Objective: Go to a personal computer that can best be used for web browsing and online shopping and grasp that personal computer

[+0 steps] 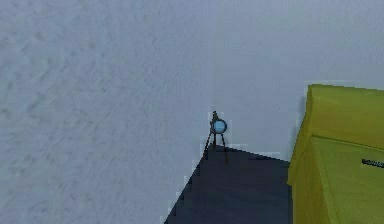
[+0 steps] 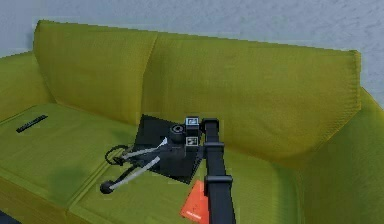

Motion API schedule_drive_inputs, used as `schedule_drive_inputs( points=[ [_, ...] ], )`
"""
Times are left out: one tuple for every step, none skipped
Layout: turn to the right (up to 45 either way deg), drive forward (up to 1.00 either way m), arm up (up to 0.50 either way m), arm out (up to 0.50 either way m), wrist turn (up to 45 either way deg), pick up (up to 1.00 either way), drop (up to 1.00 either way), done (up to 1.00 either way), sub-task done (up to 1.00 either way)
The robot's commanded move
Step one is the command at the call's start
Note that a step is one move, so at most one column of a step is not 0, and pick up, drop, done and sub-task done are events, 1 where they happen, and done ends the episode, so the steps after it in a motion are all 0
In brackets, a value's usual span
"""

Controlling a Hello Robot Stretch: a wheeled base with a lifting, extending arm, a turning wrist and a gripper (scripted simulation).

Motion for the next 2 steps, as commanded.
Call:
schedule_drive_inputs(
  points=[
    [0.0,0.00,0.00,0.00,45.0,0.00,0.00,0.00,0.00],
    [0.0,0.00,0.00,0.00,45.0,0.00,0.00,0.00,0.00]
  ],
)
